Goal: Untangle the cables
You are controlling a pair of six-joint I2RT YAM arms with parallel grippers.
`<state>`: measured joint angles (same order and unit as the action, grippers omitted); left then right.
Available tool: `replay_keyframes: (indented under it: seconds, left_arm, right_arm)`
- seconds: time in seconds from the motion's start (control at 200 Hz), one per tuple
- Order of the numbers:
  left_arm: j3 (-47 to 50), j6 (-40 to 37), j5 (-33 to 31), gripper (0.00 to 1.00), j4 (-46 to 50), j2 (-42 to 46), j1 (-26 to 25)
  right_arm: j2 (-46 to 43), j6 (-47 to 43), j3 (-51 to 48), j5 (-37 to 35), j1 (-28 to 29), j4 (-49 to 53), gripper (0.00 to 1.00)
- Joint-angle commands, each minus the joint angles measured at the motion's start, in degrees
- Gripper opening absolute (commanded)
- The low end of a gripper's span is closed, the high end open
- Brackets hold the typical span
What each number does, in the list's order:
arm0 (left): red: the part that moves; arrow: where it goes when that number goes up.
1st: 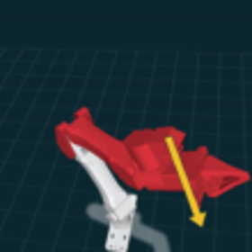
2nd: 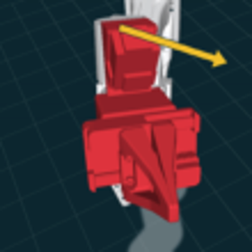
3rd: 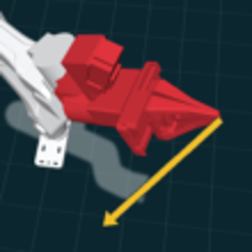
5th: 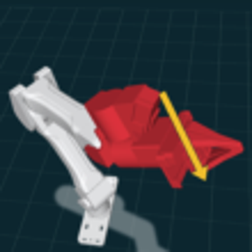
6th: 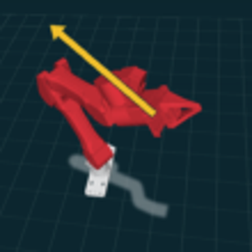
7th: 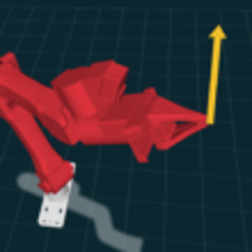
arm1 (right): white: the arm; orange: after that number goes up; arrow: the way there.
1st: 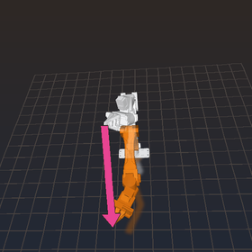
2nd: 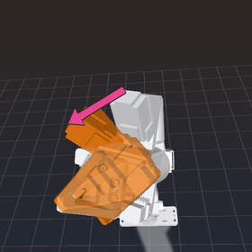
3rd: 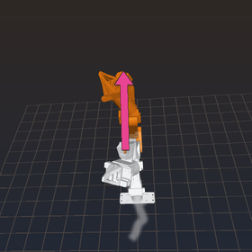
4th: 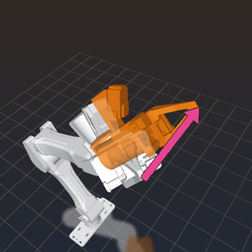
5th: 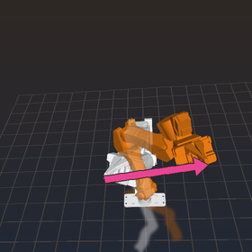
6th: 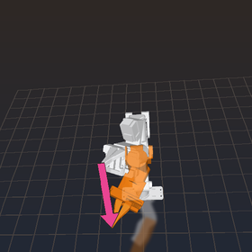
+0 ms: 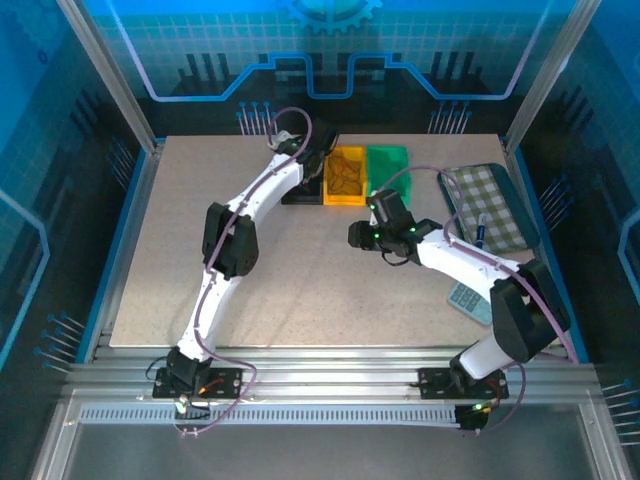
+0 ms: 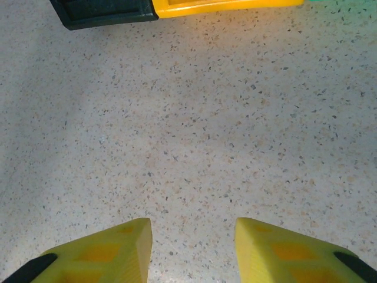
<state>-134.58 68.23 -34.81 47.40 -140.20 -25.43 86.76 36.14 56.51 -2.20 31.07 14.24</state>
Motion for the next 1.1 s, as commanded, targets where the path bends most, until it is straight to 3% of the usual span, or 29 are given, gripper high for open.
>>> replay_keyframes:
  seconds: [0.0, 0.19, 0.395, 0.485, 0.6, 0.63, 0.726, 0.926, 1.016, 1.096]
  left_arm:
    - [-0.7, 3.6, -3.0, 0.01, 3.8, -0.2, 0.4]
    - [4.4, 8.1, -0.8, 0.0, 4.2, 1.5, 1.8]
    - [-0.1, 6.3, -0.6, 0.0, 10.4, -1.3, 2.0]
    - [0.0, 4.4, 0.2, 0.18, 9.4, -1.6, 1.6]
    - [0.0, -1.1, 0.8, 0.54, 4.3, -1.2, 0.3]
    - [-0.2, -2.6, 0.9, 0.59, 2.8, -1.1, -0.1]
    - [-1.5, -7.5, 1.4, 0.69, -0.9, -1.1, -1.7]
    - [-3.7, -14.8, 1.1, 0.72, -2.0, 1.2, -3.6]
    - [0.6, -17.9, -0.2, 0.75, -2.3, 6.3, -3.6]
    - [10.3, -21.2, -1.5, 0.77, -5.3, 14.0, -3.6]
  right_arm:
    - [-2.0, -0.2, -1.5, 0.9, -0.2, 0.9, 0.42]
    - [-3.0, 0.2, -2.7, 0.7, -0.3, 1.0, 0.42]
    - [-3.4, 0.2, -3.4, 0.7, -0.6, 0.9, 0.43]
    - [-3.7, 0.3, -3.8, 0.8, -0.8, 0.4, 0.43]
    - [-3.4, 0.3, -3.8, 1.5, -0.8, -0.4, 0.42]
    - [-3.1, 0.3, -3.7, 1.7, -0.8, -0.5, 0.42]
    - [-2.3, 0.3, -3.1, 2.2, -0.8, -0.4, 0.42]
    - [-3.2, 0.3, -3.0, 0.8, -0.8, -0.2, 0.42]
    - [-4.6, 0.2, -3.8, -1.5, -1.3, 0.3, 0.44]
    - [-6.1, -0.4, -4.4, -4.0, -2.7, 1.5, 0.45]
